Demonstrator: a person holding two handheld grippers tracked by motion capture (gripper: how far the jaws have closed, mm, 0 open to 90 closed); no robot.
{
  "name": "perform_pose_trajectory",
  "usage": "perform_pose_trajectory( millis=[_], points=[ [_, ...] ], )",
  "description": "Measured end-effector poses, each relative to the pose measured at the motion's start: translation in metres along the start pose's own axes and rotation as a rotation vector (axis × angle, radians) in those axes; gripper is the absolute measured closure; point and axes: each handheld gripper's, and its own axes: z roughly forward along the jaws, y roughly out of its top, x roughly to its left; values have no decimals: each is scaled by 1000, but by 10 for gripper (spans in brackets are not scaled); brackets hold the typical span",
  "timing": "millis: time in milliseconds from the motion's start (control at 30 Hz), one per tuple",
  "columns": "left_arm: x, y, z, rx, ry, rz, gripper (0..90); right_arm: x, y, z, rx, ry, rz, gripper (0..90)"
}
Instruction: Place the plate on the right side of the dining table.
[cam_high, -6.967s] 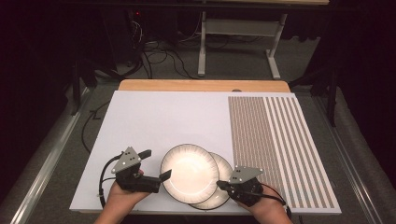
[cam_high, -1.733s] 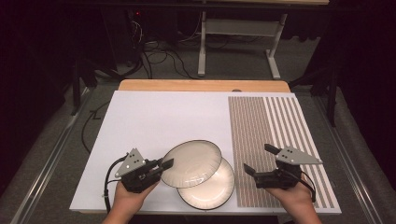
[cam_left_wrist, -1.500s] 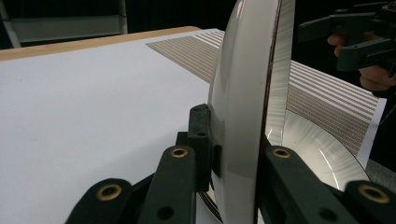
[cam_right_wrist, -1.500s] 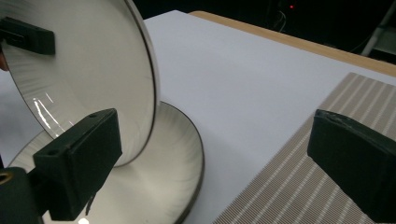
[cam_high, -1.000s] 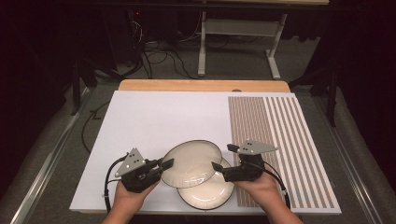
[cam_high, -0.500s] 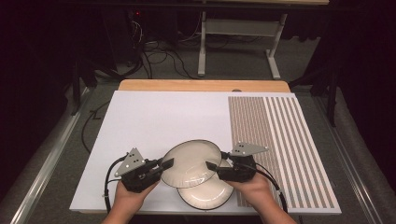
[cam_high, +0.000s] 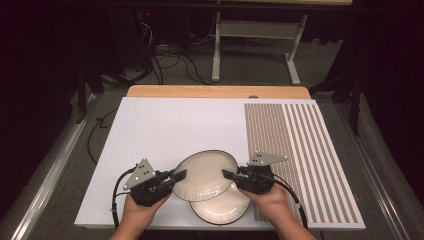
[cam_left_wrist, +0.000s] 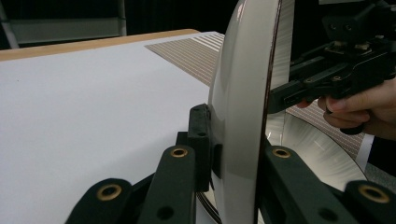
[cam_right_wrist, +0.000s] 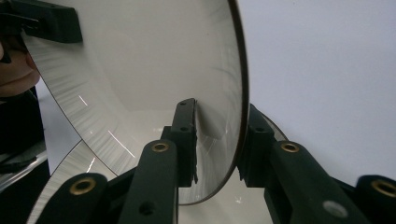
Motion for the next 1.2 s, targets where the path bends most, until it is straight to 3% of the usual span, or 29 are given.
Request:
perform_pose_trajectory(
  millis=[233, 633, 833, 1200],
  points=[
    [1, -1, 0, -4, -4, -40, 803, -4, 0, -2, 0, 32, 38, 774],
    [0, 6, 2, -15, -30, -65, 802, -3, 4, -17, -15, 49, 38, 812],
    [-4, 18, 12, -24, -38, -51, 799, -8, 7, -30, -42, 34, 42, 817],
    [-2, 40, 45, -16, -83, -71, 781, -25, 14, -58, -86, -18, 55, 838]
  ],
)
